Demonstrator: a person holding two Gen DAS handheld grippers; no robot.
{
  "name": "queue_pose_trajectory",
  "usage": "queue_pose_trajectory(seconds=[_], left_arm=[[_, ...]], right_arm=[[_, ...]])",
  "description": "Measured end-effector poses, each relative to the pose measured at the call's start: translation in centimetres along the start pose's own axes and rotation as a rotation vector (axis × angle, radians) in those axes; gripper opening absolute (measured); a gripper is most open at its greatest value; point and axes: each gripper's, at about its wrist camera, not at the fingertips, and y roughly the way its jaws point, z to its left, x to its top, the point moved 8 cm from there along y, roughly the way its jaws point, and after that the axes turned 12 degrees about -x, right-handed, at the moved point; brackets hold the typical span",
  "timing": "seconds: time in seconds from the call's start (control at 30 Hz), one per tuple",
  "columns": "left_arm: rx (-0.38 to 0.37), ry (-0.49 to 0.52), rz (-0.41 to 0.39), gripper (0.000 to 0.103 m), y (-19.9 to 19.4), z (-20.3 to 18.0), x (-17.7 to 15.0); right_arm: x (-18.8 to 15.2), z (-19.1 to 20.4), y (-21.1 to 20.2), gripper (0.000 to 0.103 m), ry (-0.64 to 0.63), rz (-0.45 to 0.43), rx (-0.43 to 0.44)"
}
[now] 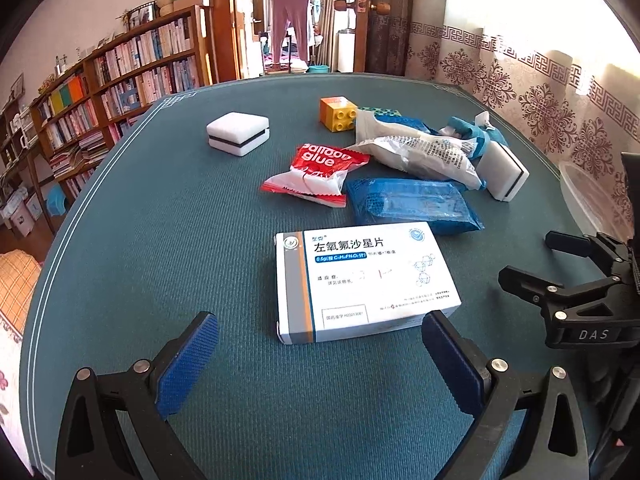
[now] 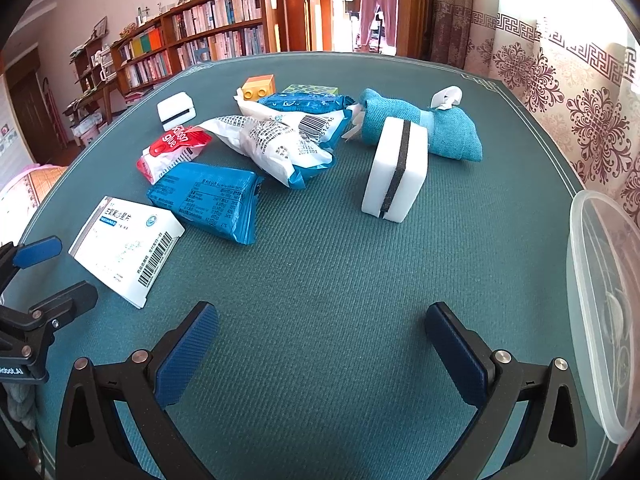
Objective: Organize objects
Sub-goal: 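Move the left gripper toward the white medicine box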
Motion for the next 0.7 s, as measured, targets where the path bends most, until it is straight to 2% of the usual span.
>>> queue_pose_trajectory(seconds=[0.17,0.47,0.57,0.7], left_arm=[[-0.046,0.142,0.008,0.103,1.0,-0.3,2.2],[-0.23,0.237,0.004,0.103,1.7,-1.7,5.0],[-0.311,0.275,0.032,0.103,2.3,-2.9,5.2],[-0.348,0.332,0.081,0.103,3.2,-3.9,4.6]], right_arm=[[0.0,0.0,0.1,0.103,-0.003,0.001,-0.004],[0.0,0.0,0.0,0.103,-0.006,0.001,-0.012],[0.0,0.0,0.0,0.103,-0.006,0.001,-0.012],[0.0,0.0,0.0,0.103,-0.004,0.0,-0.011]])
